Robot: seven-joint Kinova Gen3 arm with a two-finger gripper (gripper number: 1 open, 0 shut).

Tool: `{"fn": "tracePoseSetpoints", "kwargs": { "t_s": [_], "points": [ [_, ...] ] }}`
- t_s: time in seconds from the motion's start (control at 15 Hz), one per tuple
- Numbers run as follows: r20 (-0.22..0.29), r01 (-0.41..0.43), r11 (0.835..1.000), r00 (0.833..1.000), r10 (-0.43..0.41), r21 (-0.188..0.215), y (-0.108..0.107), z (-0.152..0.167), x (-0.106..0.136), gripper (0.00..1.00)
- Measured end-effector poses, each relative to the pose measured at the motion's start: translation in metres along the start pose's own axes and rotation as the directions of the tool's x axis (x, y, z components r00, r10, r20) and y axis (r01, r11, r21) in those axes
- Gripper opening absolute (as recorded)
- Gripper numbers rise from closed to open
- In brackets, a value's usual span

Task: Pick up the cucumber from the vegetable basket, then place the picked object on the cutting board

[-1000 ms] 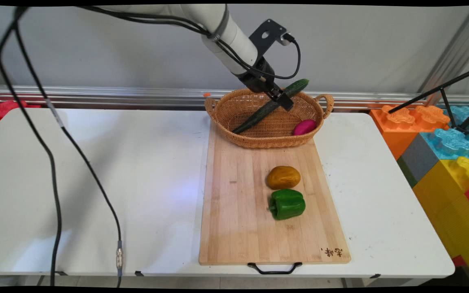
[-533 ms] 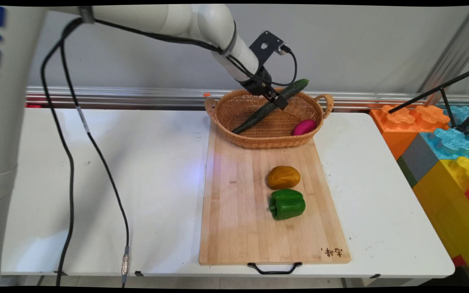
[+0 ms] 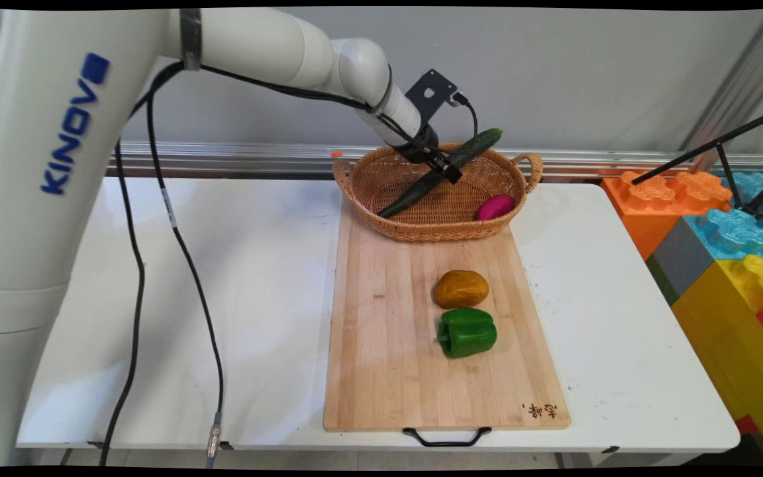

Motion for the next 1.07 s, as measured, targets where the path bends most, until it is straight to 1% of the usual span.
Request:
{"fn": "tracePoseSetpoints", "kwargs": {
  "t_s": [0.13, 0.2, 0.4, 0.6, 0.8, 1.0, 1.07],
  "points": [
    [-0.005, -0.001, 1.0, 1.0, 0.001, 0.006, -0.001, 0.01, -0.002, 1.0],
    [-0.005, -0.001, 1.0, 1.0, 0.001, 0.006, -0.001, 0.014, -0.003, 0.0],
    [-0.003, -0.006, 1.0, 1.0, 0.006, 0.001, 0.0, 0.019, -0.005, 0.0],
    [-0.003, -0.013, 1.0, 1.0, 0.013, -0.01, 0.003, 0.016, -0.005, 0.0],
    [-0.023, -0.031, 0.999, 0.999, 0.031, -0.004, 0.005, -0.003, 0.002, 0.0],
    [-0.076, -0.05, 0.998, 0.996, 0.052, 0.026, 0.006, -0.04, 0.017, 0.0],
    [-0.101, -0.061, 0.997, 0.993, 0.064, 0.039, 0.007, -0.057, 0.024, 0.0]
  ]
}}
